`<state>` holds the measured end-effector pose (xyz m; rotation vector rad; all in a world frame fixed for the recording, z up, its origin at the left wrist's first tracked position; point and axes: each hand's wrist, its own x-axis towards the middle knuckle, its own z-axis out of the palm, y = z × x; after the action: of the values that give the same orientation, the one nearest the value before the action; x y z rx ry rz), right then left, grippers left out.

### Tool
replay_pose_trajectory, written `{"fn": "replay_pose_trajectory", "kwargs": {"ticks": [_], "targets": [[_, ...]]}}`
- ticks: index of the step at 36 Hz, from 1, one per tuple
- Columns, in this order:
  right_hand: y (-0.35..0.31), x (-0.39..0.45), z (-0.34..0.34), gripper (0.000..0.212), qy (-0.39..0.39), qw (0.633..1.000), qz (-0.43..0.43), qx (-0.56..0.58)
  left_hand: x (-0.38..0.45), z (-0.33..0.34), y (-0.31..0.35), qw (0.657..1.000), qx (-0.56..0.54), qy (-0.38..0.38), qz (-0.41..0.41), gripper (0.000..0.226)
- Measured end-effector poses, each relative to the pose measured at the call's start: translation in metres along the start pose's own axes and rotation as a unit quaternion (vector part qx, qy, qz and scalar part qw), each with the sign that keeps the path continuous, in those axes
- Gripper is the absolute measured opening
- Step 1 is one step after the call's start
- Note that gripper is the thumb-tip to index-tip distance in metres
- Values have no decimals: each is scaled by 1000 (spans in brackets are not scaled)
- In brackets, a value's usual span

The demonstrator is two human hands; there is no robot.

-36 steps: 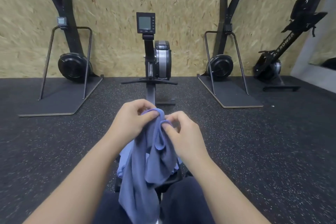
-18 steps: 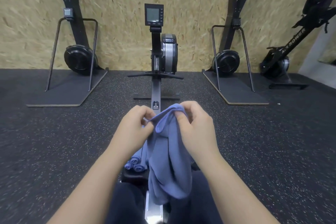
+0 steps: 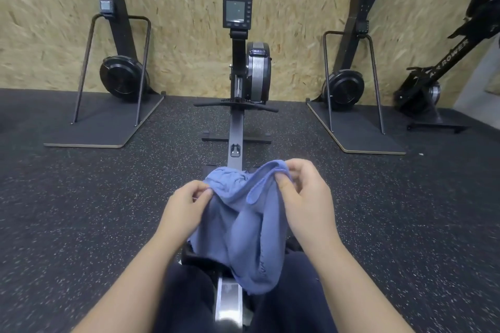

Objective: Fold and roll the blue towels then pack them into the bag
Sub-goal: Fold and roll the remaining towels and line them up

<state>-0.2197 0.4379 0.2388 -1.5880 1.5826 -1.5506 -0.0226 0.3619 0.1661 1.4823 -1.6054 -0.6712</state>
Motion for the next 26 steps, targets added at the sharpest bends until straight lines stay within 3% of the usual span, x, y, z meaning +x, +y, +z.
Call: {"fn": "replay_pose_trajectory", "kwargs": {"ticks": [12, 18, 26], "targets": [[2, -14, 16, 56, -135, 989, -24, -59, -21, -24, 72, 989, -88, -2, 122, 15], [-11, -19, 22, 30, -99, 993, -65, -10, -34, -33, 95, 982, -111, -34, 149, 15], [-15, -17, 16, 20, -32, 997, -65, 18, -37, -36, 90, 976, -123, -60, 169, 30]]}}
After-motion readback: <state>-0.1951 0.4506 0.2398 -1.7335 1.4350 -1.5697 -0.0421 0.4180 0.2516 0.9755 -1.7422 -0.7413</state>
